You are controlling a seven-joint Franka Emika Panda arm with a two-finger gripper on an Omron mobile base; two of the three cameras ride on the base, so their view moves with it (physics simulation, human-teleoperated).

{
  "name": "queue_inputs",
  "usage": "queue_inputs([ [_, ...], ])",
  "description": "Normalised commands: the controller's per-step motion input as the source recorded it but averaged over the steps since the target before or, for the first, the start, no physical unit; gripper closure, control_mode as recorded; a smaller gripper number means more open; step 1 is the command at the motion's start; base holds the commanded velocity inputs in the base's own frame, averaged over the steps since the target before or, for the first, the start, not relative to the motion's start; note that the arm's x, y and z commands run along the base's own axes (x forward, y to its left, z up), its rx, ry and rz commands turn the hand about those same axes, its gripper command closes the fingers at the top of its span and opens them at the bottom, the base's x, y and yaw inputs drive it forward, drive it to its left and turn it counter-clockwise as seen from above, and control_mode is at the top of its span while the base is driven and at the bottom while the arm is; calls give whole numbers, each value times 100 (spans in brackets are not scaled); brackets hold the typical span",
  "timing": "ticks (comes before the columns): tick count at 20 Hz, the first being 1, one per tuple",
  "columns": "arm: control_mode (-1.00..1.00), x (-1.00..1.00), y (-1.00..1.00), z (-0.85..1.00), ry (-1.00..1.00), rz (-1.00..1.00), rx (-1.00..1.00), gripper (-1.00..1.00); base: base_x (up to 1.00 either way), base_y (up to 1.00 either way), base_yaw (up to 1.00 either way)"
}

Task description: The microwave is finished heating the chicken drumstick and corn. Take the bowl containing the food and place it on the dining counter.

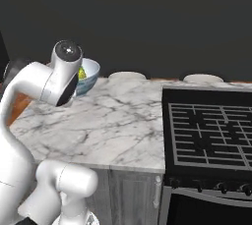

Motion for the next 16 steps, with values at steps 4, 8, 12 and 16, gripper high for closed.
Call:
queue_inputs([
  [4, -100, 68, -45, -30, 21, 35, 0, 100, 0, 0, 0],
  [8, -100, 80, -31, -32, 17, 42, 0, 100, 0, 0, 0],
  [12, -100, 71, -10, -42, -1, 30, -1, 100, 0, 0, 0],
  [16, -100, 50, 7, -61, -14, 2, -2, 100, 0, 0, 0],
])
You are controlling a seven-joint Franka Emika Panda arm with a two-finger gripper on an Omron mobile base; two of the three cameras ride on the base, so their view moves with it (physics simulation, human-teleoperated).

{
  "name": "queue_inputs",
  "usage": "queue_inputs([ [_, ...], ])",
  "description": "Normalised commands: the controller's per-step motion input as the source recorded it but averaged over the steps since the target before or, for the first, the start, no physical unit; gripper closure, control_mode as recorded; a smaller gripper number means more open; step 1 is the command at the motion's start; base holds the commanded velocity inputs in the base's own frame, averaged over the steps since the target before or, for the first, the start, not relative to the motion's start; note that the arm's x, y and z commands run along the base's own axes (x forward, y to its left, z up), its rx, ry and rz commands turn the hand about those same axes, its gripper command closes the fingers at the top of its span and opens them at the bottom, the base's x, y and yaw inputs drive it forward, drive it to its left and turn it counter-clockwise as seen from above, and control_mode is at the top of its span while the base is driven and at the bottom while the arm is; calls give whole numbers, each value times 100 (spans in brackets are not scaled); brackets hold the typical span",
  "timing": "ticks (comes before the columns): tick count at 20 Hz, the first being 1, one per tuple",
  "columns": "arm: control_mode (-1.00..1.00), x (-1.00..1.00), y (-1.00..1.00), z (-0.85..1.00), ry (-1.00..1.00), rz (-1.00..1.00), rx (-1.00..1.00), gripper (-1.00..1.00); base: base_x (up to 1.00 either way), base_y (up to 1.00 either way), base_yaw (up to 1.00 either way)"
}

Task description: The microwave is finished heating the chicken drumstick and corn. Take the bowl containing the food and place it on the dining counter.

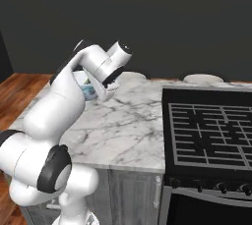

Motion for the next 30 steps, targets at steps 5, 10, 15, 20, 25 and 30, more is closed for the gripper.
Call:
queue_inputs([
  [5, -100, 88, 3, -38, -2, -6, 1, 100, 0, 0, 0],
  [10, -100, 99, 20, -41, 0, -14, 0, 100, 0, 0, 0],
  [15, -100, 100, 29, -46, 2, -14, 0, 100, 0, 0, 0],
  [20, -100, 94, 32, -64, 5, -9, 0, 100, 0, 0, 0],
  [25, -100, 84, 25, -71, 7, -4, 0, 100, 0, 0, 0],
  [30, -100, 95, 31, -60, 1, -3, 0, 100, 0, 0, 0],
])
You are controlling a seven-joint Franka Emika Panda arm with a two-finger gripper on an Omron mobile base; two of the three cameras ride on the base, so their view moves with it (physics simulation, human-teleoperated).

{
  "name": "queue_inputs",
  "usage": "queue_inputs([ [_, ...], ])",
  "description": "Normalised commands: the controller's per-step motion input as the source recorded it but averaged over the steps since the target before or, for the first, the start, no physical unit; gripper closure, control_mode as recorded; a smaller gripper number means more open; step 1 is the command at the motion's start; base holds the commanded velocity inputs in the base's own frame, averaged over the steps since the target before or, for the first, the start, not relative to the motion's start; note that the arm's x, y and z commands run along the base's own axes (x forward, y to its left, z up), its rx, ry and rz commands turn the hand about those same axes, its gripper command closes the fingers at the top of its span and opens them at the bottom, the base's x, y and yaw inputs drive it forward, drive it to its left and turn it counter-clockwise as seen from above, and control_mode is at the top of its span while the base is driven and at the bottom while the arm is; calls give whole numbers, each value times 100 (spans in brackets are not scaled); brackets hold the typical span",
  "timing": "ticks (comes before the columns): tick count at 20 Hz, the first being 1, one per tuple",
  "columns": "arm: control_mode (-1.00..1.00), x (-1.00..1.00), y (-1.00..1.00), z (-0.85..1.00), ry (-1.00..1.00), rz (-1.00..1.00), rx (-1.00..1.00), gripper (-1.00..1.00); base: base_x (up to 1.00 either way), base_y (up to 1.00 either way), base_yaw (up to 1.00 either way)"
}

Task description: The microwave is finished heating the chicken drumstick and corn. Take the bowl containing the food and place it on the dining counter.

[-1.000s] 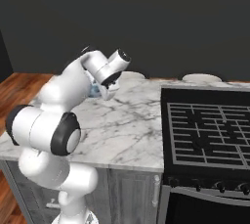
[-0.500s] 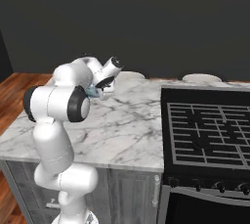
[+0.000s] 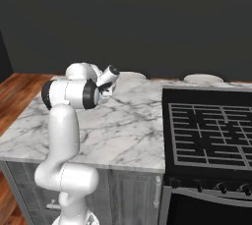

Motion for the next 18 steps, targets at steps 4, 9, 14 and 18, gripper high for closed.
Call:
queue_inputs([
  [4, -100, 100, 36, -48, 0, -3, -2, 100, 0, 0, 0],
  [9, -100, 63, 22, -42, 15, -1, -1, 100, 0, 0, 0],
  [14, -100, 3, 0, 0, 15, 0, -2, 100, 0, 0, 0],
  [18, -100, -4, 0, 0, 1, 0, 0, -100, 0, 0, 0],
])
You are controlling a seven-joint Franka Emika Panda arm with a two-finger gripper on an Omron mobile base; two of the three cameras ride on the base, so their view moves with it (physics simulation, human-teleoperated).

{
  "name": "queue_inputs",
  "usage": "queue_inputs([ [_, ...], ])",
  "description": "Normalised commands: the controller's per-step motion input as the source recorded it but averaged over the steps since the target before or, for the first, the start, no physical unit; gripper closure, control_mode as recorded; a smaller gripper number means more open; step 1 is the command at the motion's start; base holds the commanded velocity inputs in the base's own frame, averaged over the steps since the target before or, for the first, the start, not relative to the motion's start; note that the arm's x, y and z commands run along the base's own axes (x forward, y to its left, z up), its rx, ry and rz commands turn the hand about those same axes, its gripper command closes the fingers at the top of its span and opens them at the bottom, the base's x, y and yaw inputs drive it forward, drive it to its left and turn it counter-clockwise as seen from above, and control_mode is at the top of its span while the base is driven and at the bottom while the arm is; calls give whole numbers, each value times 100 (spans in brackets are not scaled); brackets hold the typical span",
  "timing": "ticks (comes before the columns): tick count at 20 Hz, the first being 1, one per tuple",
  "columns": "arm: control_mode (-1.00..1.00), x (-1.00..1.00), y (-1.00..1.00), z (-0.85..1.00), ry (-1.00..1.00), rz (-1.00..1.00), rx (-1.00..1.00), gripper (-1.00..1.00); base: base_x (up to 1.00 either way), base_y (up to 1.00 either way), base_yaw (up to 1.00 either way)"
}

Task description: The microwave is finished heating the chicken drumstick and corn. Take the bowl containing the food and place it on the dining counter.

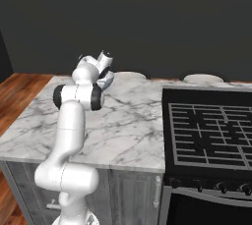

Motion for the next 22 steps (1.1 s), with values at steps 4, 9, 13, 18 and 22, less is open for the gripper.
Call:
queue_inputs([
  [4, -100, -86, -17, 17, -12, 0, 0, -100, 0, 0, 0],
  [9, -100, -100, -32, 32, -24, 0, 0, -100, 0, 0, 0],
  [13, -100, -100, -38, 37, -30, 0, 0, -100, 0, 0, 0],
  [18, -100, -100, -45, 40, -33, 0, 1, -100, 0, 0, 0],
  [22, -100, -100, -41, 59, -26, 0, 1, -100, 0, 0, 0],
])
